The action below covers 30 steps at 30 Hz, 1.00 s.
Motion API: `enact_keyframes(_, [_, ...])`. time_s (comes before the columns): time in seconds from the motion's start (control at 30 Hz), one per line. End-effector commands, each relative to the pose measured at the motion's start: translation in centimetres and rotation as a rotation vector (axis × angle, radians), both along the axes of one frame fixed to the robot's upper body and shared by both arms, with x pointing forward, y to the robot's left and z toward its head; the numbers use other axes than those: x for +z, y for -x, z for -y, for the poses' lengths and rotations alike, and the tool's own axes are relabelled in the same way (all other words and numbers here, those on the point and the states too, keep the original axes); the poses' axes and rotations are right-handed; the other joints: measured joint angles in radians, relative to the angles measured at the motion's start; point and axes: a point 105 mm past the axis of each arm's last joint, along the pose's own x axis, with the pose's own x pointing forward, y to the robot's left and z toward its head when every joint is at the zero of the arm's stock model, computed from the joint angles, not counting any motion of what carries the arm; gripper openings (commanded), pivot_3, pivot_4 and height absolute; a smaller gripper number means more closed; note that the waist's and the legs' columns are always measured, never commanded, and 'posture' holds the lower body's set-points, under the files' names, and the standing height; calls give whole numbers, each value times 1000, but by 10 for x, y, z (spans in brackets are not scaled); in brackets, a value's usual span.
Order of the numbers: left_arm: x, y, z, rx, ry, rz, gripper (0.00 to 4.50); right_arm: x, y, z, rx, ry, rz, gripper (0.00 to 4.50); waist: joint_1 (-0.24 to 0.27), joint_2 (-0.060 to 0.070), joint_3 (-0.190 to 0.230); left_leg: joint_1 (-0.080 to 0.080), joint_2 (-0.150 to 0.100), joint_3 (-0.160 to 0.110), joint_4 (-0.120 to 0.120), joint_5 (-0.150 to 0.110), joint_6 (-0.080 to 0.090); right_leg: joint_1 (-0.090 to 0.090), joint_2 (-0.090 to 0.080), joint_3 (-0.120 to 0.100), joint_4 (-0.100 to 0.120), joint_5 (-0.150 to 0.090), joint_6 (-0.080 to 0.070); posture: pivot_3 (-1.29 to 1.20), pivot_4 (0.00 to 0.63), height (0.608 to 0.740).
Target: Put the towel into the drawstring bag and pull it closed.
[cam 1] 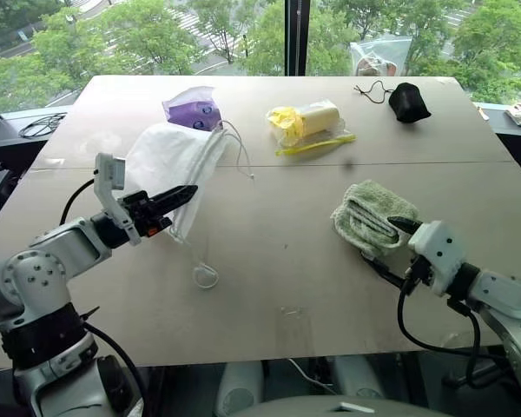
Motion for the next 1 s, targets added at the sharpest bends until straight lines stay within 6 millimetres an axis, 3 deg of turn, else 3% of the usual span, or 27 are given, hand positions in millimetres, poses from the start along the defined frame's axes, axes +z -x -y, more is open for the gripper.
enact_keyframes(0.03, [-22,-4,5,3,-390,81,46,9,6,-13,79,-41,43,4500,-1,0,0,0,0,0,0,0,0,0,0,0,0,0,0,0,150,740])
enact_keyframes(0.07, [-35,-7,0,7,-602,147,46,9,19,-25,176,-53,43,4500,0,0,0,1,0,0,0,0,0,0,-1,1,0,0,0,0,150,740])
enact_keyframes(0.13, [-50,-7,-1,-42,-825,246,46,12,35,-37,280,-55,82,4500,4,0,0,1,0,1,-1,0,0,0,-2,2,0,0,-1,0,150,740])
enact_keyframes(0.27, [-60,-6,-8,-35,-962,387,46,17,48,-44,349,-133,148,4500,5,0,0,1,2,1,-2,0,0,-1,-3,2,-1,-2,-3,0,150,740])
enact_keyframes(0.33, [-54,-3,-10,12,-1001,471,46,12,49,-42,344,-106,145,4500,4,1,0,1,3,2,-1,0,0,-1,-3,2,-1,-2,-4,0,150,740])
enact_keyframes(0.43, [-49,2,-7,81,-1092,599,1271,5,49,-40,339,-88,134,4500,6,0,0,0,3,3,-1,0,0,-1,-4,3,-1,-2,-4,0,150,740])
enact_keyframes(0.47, [-50,5,-6,104,-1100,623,1310,4,50,-40,340,-85,128,4500,5,1,0,0,3,3,-1,0,0,-1,-5,3,-1,-2,-4,0,150,740])
enact_keyframes(0.53, [-51,8,-4,138,-1107,650,2025,2,49,-41,342,-82,123,4500,5,0,0,0,3,3,-1,0,0,-1,-5,3,-1,-2,-3,0,150,740])
enact_keyframes(1.0, [-63,0,-20,261,-1163,627,2025,0,44,-42,369,-48,118,4500,5,0,0,0,2,3,-1,0,0,-1,-4,2,-1,-1,-1,0,150,740])
